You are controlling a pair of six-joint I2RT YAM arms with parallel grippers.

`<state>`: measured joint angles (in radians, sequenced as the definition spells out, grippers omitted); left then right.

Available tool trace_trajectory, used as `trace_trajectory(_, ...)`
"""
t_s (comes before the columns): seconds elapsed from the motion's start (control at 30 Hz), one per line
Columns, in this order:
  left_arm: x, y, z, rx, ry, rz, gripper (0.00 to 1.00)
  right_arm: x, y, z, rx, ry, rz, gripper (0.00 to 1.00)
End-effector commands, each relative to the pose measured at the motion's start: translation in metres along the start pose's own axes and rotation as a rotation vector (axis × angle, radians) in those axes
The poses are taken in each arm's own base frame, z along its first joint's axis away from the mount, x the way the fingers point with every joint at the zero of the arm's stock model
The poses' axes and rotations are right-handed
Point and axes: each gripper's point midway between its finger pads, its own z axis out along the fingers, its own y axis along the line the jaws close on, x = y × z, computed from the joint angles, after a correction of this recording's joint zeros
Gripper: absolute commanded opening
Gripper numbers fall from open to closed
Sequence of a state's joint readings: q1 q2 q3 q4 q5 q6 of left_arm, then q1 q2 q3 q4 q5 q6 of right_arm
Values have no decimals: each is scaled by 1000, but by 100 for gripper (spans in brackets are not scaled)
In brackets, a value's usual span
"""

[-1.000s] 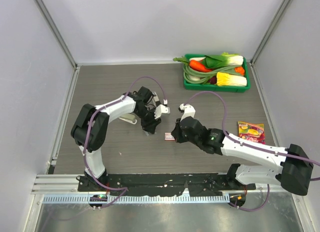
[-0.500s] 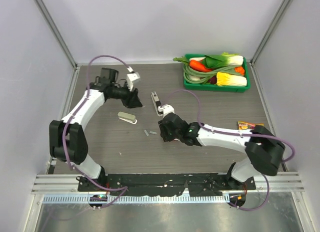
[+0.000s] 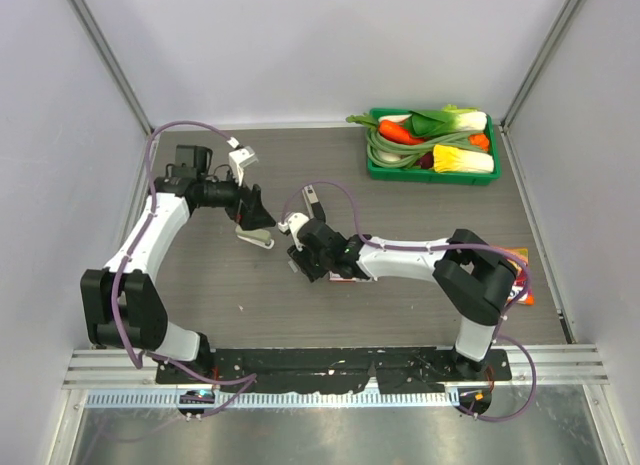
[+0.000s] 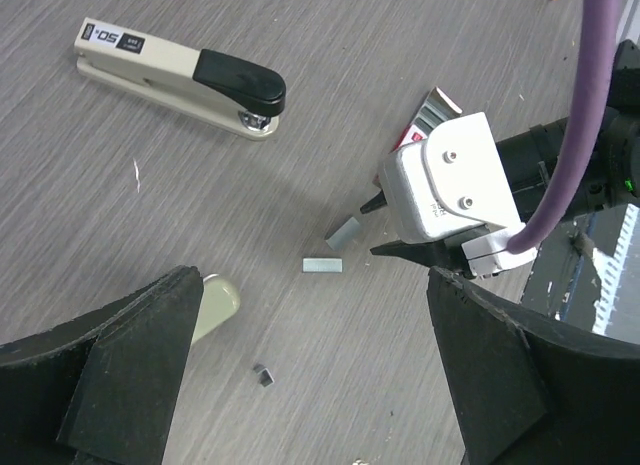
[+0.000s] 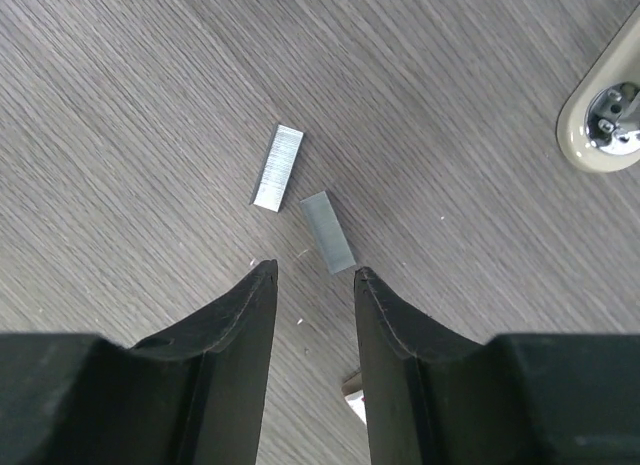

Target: Unload the staples from the stapler

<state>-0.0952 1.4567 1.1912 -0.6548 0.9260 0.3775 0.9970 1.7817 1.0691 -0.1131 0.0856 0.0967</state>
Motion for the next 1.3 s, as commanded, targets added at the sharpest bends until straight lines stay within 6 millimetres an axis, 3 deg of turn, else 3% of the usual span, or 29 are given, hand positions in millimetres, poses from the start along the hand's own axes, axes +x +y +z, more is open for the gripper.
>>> trace_trajectory(0.0,-5,-10,-12,25,-39,-57,100,-22,-5,-1,7,-42,-111,43)
trace_trajectory(0.07,-6,-9,-14,21,-46,-77,100,-21,-11,-1,34,-35,-137,44)
trace_trajectory(0.1,-6,-8,-15,19,-47,-80,100,-22,-13,-2,45,-37,-142,50)
trace_trajectory(0.13,-7,-9,-15,21,-50,-84,100,-21,-16,-3,55,-35,-145,57)
trace_trajectory(0.2,-6,-9,-15,18,-49,-84,100,-22,-17,-4,60,-38,-151,83)
trace_trajectory(0.4,-5,-5,-15,0,-39,-105,100,-20,-5,-1,-13,-21,-151,83)
trace_trajectory(0.67,-6,-1,-18,-39,-32,-91,100,-7,-1,12,-46,17,-171,73)
trace_trajectory(0.77,-10,13,-20,-130,-42,-120,100,-6,1,14,-56,9,-173,70)
trace_trajectory(0.93,-16,10,-23,-139,-64,-120,100,-6,-2,16,-40,9,-173,61)
trace_trajectory(1.03,-16,12,-24,-153,-64,-118,100,-5,-3,15,-41,15,-170,51)
trace_trajectory(1.07,-15,15,-24,-166,-60,-120,100,-5,-3,15,-42,17,-170,43)
trace_trajectory(1.17,-14,19,-26,-200,-65,-119,100,-4,-2,13,-48,22,-163,30)
trace_trajectory(1.27,-16,22,-29,-242,-87,-123,98,-3,0,11,-54,24,-147,26)
